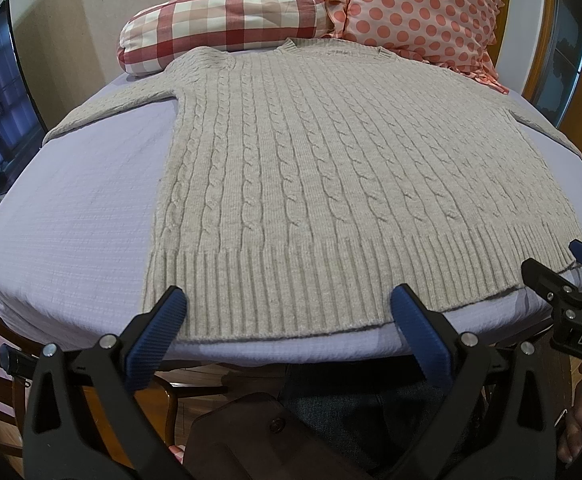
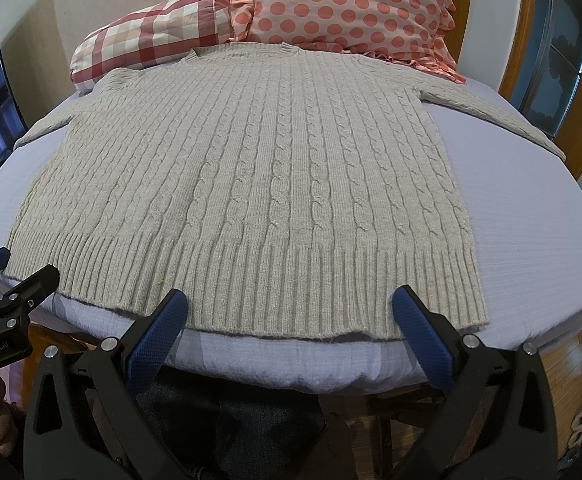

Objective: Fold small clothes

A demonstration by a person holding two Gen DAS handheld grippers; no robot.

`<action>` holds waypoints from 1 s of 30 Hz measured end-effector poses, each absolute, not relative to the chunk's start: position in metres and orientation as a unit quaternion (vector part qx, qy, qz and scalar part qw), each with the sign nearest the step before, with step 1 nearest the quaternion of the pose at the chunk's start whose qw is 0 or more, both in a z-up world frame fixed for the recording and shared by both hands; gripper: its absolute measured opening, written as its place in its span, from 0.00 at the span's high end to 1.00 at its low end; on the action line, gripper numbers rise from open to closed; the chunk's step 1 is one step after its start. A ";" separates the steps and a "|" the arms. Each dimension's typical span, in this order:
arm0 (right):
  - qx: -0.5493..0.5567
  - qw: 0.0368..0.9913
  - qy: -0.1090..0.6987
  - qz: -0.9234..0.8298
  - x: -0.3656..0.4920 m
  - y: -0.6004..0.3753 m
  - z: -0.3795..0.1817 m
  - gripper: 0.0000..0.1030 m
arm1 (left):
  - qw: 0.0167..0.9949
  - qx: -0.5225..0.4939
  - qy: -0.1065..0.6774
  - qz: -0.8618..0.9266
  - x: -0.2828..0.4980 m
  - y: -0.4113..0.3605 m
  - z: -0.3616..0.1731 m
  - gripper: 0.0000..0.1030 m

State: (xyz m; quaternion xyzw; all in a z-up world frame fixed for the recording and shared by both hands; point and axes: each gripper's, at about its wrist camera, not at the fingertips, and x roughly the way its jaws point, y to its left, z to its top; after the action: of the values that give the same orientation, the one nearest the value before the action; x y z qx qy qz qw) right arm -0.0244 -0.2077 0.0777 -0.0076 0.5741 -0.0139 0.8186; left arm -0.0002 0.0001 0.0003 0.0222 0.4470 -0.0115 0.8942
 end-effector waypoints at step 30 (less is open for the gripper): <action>-0.007 0.831 0.556 0.034 -0.022 -0.216 0.073 0.01 | 0.887 0.027 0.461 -0.009 0.003 -0.001 0.004 0.02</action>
State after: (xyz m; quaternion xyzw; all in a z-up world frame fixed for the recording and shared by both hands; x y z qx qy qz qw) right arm -0.0220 -0.2161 0.0732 -0.0070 0.5558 0.0339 0.8306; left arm 0.0028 -0.0008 0.0039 0.0269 0.4605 -0.0094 0.8872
